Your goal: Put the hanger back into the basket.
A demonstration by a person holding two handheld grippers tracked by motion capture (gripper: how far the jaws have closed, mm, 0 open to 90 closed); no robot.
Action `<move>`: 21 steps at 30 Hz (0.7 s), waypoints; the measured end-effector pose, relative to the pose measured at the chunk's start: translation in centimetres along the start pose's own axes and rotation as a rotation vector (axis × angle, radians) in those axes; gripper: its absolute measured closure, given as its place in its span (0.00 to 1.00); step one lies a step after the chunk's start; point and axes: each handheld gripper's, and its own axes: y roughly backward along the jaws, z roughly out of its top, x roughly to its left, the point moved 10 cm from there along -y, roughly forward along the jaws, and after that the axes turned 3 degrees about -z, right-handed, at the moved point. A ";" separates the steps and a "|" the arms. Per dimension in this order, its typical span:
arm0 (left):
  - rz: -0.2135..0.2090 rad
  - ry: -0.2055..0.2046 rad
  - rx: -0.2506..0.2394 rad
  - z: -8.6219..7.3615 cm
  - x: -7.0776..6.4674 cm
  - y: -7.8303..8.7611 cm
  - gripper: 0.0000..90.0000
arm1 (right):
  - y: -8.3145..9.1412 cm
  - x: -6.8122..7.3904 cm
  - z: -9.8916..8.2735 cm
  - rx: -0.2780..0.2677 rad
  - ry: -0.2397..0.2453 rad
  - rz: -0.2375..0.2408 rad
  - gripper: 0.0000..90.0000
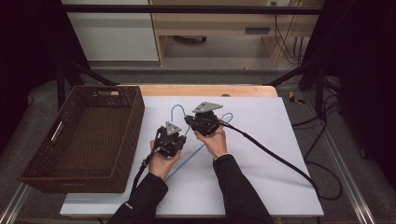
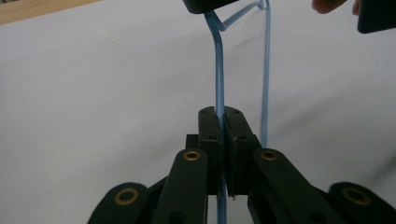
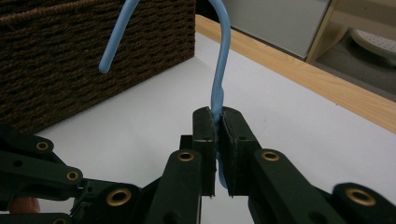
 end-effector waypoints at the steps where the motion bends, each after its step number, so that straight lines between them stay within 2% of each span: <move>1: -0.001 -0.002 -0.003 0.0 -0.1 0.1 0.97 | 0.4 0.1 0.1 -0.002 0.005 0.004 0.89; 4: -0.005 0.000 -0.025 0.3 -0.2 0.5 0.97 | 1.3 0.2 0.3 -0.010 0.014 0.012 0.86; 5: -0.007 0.002 -0.031 0.4 -0.2 0.7 0.97 | 2.6 0.1 0.6 -0.032 0.005 0.014 0.82; 8: -0.006 0.001 -0.042 0.7 -0.2 1.1 0.97 | 4.8 -0.3 1.0 -0.065 -0.015 0.030 0.75; 12: -0.009 -0.004 -0.057 1.1 -0.3 1.7 0.97 | 8.1 -1.2 1.0 -0.093 -0.028 0.016 0.64; 14: -0.013 -0.008 -0.063 1.3 -0.4 2.1 0.97 | 9.8 -1.7 0.7 -0.104 -0.039 0.009 0.58; 16: -0.017 -0.012 -0.067 1.6 -0.5 2.4 0.97 | 10.3 -1.9 0.6 -0.109 -0.042 0.008 0.55; 17: -0.017 -0.021 -0.069 1.8 -0.6 2.7 0.97 | 11.6 -2.3 0.0 -0.112 -0.050 0.001 0.45; 19: -0.022 -0.028 -0.077 2.2 -0.8 3.1 0.97 | 12.0 -2.4 -0.3 -0.113 -0.052 0.000 0.42; 20: -0.029 -0.033 -0.081 2.4 -0.9 3.5 0.97 | 13.0 -2.6 -1.2 -0.107 -0.061 -0.002 0.34; 21: -0.030 -0.035 -0.085 2.6 -1.0 3.7 0.97 | 13.2 -2.7 -1.5 -0.101 -0.057 -0.007 0.31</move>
